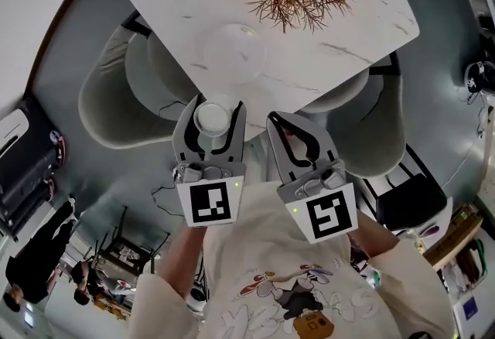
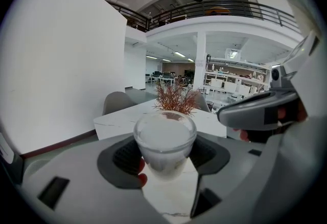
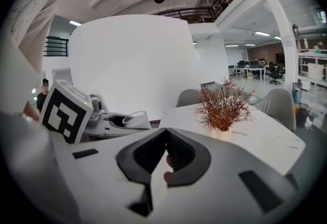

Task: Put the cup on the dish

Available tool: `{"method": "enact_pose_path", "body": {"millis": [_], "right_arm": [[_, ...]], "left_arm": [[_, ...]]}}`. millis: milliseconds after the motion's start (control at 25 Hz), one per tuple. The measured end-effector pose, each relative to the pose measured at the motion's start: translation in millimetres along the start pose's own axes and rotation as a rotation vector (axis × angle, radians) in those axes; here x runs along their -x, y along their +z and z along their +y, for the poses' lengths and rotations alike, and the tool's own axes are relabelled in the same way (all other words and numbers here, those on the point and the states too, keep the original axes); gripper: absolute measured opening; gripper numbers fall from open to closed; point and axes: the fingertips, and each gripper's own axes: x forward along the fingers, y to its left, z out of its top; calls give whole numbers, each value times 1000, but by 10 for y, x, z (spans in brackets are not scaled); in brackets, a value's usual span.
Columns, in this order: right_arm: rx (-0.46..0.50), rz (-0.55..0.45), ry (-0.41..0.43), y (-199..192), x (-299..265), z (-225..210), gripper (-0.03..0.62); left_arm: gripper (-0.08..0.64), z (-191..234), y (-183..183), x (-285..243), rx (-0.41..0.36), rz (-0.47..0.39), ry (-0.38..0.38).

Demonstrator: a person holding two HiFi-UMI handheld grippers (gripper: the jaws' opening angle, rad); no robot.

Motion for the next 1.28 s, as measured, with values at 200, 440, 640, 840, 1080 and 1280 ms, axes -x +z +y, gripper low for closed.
{"method": "enact_pose_path", "body": {"millis": [200, 440, 640, 840, 1080, 1280], "right_arm": [[0, 22, -29, -132, -250, -146, 5], [-2, 71, -23, -360, -450, -187, 5], [-9, 105, -21, -640, -618, -198, 5], [-30, 105, -22, -865, -727, -208, 5], [5, 130, -37, -1128, -929, -326, 5], [9, 126, -61, -1196, -1079, -403, 5]], "left_arm": [[267, 49, -165, -223, -13, -15, -10], [267, 67, -422, -321, -101, 43, -65], [267, 175, -693, -438, -82, 58, -48], [267, 225, -913, -479, -101, 59, -42], [267, 241, -1023, -603, -107, 19, -42], [267, 264, -1088, -735, -129, 10, -69]]}}
